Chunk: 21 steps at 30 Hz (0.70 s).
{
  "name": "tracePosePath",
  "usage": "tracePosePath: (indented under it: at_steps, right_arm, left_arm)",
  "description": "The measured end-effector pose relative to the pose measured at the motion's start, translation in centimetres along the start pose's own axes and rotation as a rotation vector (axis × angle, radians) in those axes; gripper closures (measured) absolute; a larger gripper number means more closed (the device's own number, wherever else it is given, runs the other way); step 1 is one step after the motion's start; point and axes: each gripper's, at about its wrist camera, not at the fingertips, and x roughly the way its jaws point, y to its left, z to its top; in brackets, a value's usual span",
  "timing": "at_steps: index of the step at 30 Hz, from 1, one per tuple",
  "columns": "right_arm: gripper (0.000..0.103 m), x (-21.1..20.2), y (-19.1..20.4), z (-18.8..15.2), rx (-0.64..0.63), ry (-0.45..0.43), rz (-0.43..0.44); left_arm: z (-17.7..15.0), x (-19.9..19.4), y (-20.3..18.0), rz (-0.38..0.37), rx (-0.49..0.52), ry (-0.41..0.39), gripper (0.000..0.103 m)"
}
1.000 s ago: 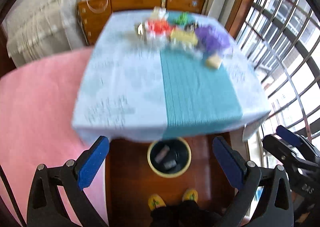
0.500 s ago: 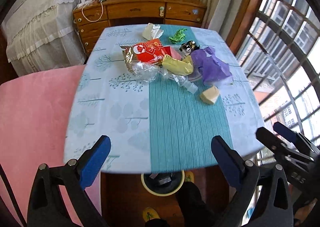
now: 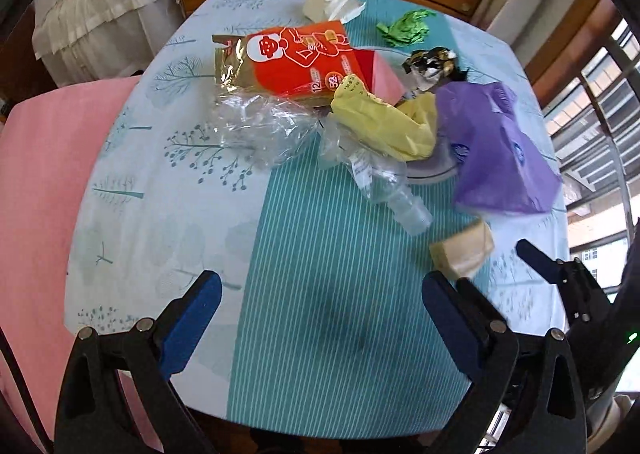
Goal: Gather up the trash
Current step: 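Grasp the clear plastic bottle with left gripper while right gripper grasps the tan paper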
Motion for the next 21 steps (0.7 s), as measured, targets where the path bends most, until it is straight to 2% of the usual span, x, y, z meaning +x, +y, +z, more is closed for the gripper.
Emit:
tracePosePath:
  at_steps: [3,7,10,13,14,15,21]
  right_arm:
    - [0.022,2.1,0.4,0.2,-0.026,0.013,0.011]
    - [0.022,4.1,0.9,0.4,-0.040,0.067,-0.044]
    - [0.023,4.4,1.2,0.3,-0.048,0.057,-0.065]
    - [0.029,4.2,0.8,0.4,-0.022,0.054,-0.076]
    - [0.038,4.2,0.7,0.5,-0.017,0.054,-0.079]
    - [0.042,4.0,0.6,0.6,-0.019,0.047,-0.082]
    - [0.042,3.5,-0.8,0.8,0.026,0.051,-0.047]
  left_arm:
    - [0.6,0.9,-0.1,0.017,-0.008,0.010,0.004]
    - [1.3,1.9,0.0,0.021,-0.021,0.013,0.004]
    - [1.7,2.6,0.2,0.012,-0.044,0.016,0.004]
    - [2.0,3.4,0.4,0.008,-0.061,0.024,0.004]
    - [2.1,3.7,0.5,0.004,-0.067,0.028,0.004]
    - [2.2,3.9,0.5,0.000,-0.072,0.032,0.004]
    - [3.2,5.6,0.3,-0.041,-0.115,0.068,0.004]
